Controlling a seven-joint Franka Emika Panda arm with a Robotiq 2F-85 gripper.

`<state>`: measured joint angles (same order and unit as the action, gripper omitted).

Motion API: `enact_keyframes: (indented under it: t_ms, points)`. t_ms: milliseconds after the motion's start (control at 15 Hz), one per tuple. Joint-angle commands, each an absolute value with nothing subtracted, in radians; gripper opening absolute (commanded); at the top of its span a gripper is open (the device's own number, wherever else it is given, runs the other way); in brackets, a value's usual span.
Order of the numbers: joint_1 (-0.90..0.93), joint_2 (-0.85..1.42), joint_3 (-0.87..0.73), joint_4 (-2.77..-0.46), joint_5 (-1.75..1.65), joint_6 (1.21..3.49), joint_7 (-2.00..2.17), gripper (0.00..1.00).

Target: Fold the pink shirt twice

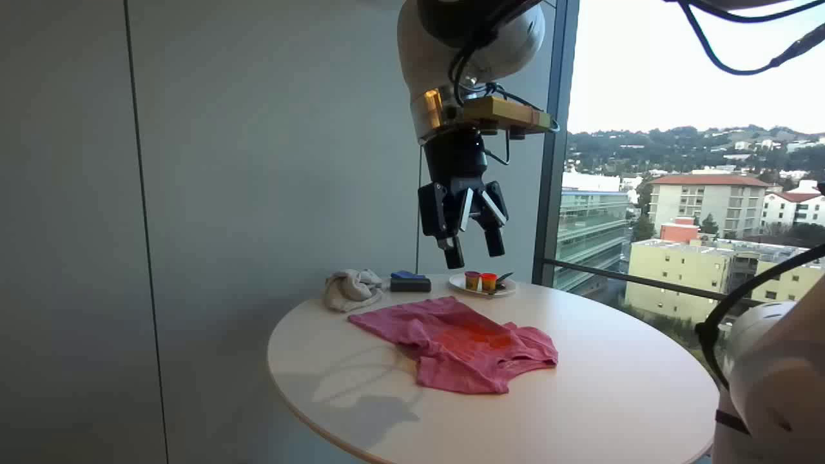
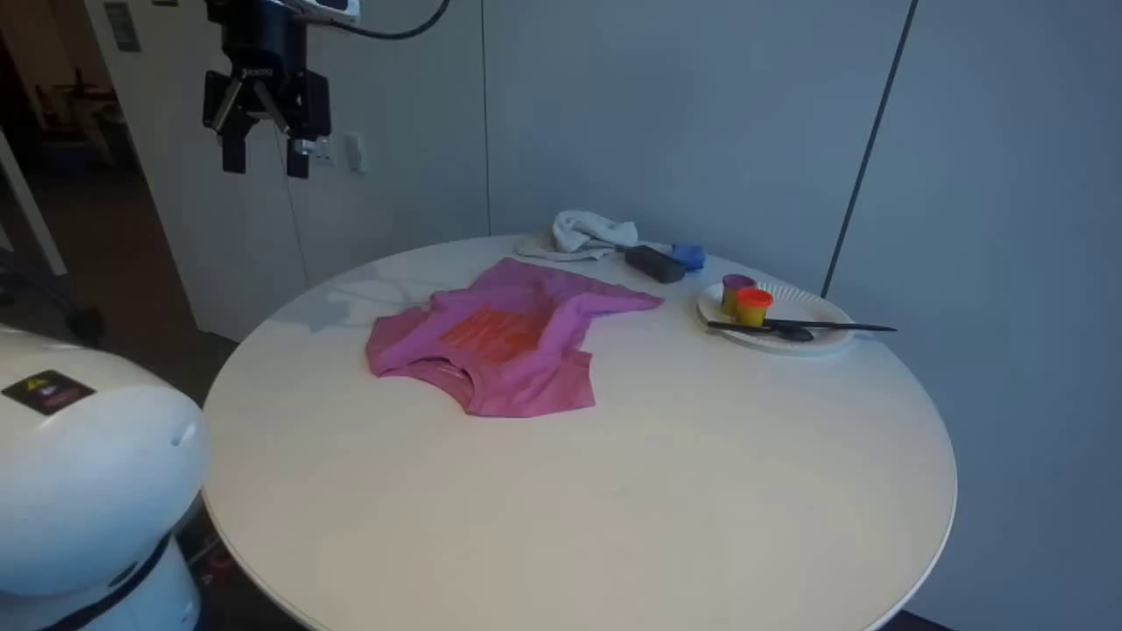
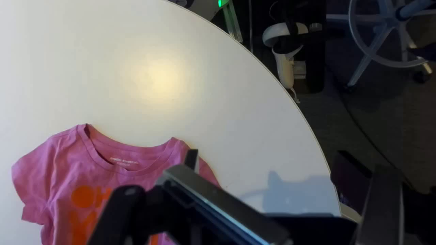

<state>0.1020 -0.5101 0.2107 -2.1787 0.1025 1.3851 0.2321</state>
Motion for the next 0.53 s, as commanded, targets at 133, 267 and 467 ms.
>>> enact_keyframes:
  t_ms: [133, 267, 467]
  points:
    - [0.106, -0.511, 0.207, -2.17, 0.101, 1.383, 0.234, 1.0]
    - [0.106, -0.513, 0.207, -2.169, 0.101, 1.383, 0.234, 1.0]
    - [0.106, -0.513, 0.207, -2.169, 0.101, 1.383, 0.234, 1.0]
